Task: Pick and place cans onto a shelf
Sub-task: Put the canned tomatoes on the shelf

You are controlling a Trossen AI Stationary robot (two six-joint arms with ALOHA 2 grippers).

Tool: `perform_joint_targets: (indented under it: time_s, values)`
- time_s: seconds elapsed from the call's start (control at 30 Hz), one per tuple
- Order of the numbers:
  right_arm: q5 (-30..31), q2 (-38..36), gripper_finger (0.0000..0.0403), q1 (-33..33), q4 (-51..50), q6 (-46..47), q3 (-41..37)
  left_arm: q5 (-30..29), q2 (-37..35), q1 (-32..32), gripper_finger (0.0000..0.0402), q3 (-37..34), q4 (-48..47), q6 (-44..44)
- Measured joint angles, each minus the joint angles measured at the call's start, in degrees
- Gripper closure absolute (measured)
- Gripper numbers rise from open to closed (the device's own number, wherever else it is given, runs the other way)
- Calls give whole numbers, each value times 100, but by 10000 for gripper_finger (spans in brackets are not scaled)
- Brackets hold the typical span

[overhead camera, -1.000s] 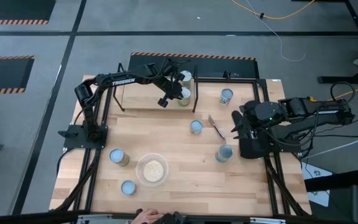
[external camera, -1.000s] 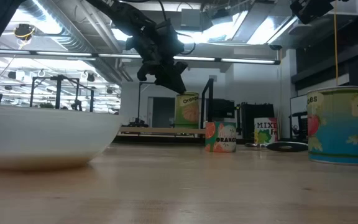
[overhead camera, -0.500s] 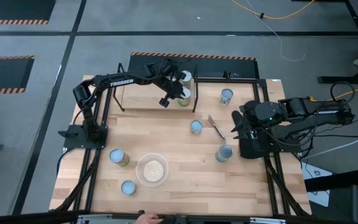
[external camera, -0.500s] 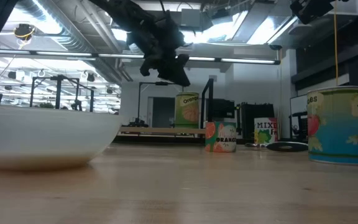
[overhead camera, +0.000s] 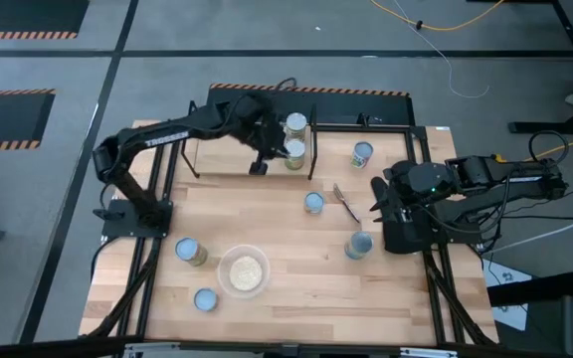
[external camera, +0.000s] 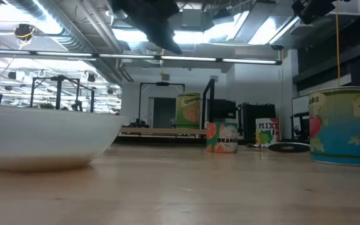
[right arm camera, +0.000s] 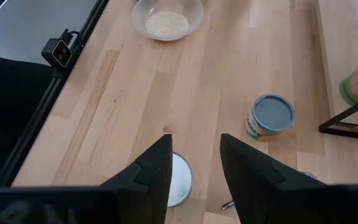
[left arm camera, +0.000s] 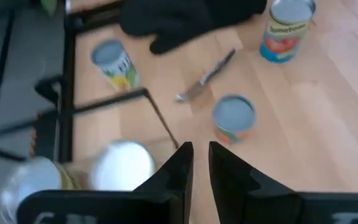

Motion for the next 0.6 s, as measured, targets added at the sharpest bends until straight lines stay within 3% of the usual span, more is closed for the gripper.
perform_joint_targets:
  time_s: [0.27, 0.6]
  values:
    - [2, 73, 263, 0, 8, 41, 0, -1613, -252, -1464, 359, -3, -843, -1773]
    - [-2, 761, 263, 0, -44, 788, 0, -2993, -120, -3254, 362, 2, -461, -3357]
